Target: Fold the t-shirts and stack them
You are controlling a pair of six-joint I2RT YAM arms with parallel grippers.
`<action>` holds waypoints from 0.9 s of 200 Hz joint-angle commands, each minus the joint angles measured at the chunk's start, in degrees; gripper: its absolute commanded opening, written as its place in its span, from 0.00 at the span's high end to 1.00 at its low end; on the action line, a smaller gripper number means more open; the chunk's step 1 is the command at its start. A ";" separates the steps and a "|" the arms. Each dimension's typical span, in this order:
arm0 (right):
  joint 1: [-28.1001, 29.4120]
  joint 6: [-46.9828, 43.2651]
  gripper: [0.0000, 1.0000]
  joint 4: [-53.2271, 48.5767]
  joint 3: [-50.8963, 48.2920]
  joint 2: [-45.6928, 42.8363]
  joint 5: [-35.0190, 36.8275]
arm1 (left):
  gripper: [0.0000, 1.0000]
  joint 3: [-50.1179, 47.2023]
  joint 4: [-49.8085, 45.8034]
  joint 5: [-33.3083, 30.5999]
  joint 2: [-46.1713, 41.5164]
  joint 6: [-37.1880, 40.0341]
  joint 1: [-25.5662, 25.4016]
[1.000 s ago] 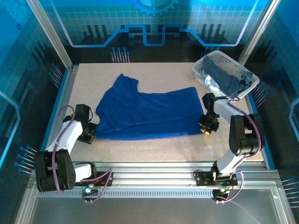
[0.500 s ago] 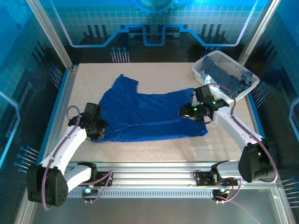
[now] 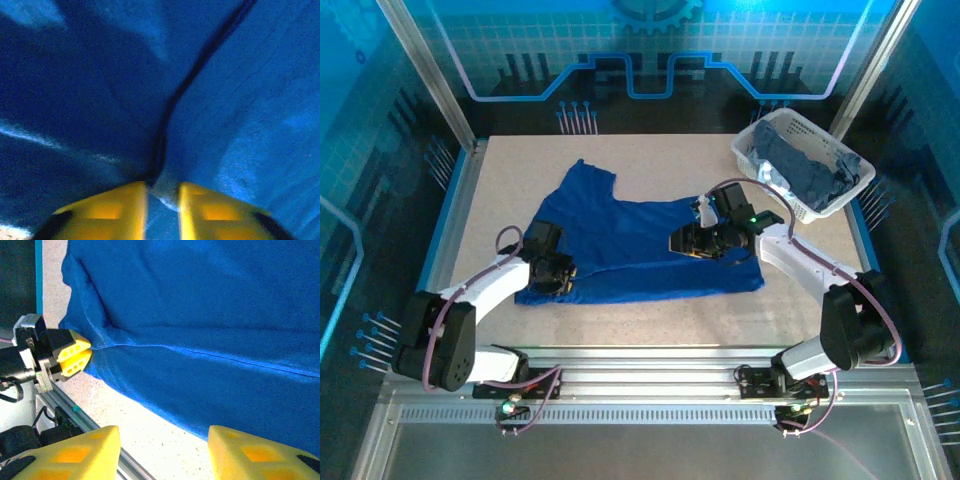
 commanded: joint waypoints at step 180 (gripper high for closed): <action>-4.15 -0.13 0.56 -4.69 4.05 1.71 -0.94 | 0.69 54.93 -26.97 -7.78 39.60 40.93 -10.12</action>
